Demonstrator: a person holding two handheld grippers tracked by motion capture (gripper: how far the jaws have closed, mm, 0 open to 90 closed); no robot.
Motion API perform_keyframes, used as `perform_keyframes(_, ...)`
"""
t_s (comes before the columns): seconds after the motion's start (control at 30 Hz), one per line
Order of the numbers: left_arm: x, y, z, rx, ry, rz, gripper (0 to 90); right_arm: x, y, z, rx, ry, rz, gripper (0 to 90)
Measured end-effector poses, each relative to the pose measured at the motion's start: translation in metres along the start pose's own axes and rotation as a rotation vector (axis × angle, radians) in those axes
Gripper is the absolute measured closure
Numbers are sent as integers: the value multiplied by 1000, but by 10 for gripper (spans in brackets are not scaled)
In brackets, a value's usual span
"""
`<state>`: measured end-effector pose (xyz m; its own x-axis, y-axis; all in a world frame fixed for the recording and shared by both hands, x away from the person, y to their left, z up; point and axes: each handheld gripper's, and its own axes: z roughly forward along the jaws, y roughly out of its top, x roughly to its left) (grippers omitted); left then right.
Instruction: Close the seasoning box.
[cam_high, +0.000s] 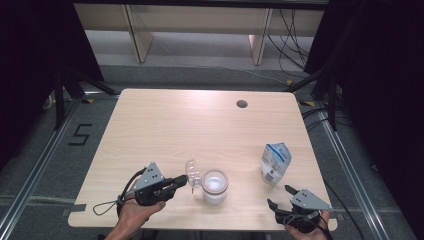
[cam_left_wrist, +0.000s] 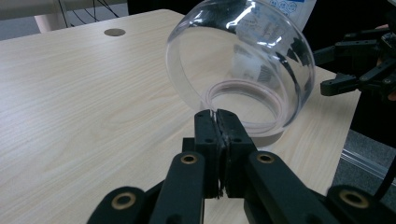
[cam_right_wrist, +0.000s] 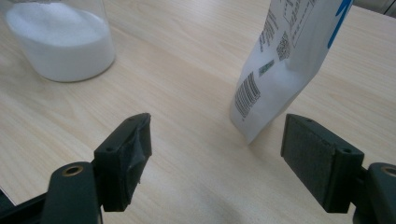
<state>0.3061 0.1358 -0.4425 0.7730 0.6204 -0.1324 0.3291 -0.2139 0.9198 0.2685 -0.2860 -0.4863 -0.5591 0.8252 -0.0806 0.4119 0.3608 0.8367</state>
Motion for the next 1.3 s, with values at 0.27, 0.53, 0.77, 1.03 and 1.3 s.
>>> perform_keyframes(0.27, -3, 3, 2, 4, 0, 11, 872, -1, 0, 0, -8, -17, -30, 256)
perform_keyframes(0.53, -5, 5, 6, 2, -6, 14, 871, 0, 0, -1, -6, -18, -14, 256)
perform_keyframes(0.77, -8, 7, 9, 6, -11, 33, 868, 0, 1, -1, -7, -16, -15, 256)
perform_keyframes(1.03, -11, 9, 13, 10, -25, 42, 864, -1, 1, -1, -8, -18, -26, 256)
perform_keyframes(1.3, -13, 9, 18, 8, -43, 43, 858, 1, 1, -1, -4, -16, -6, 256)
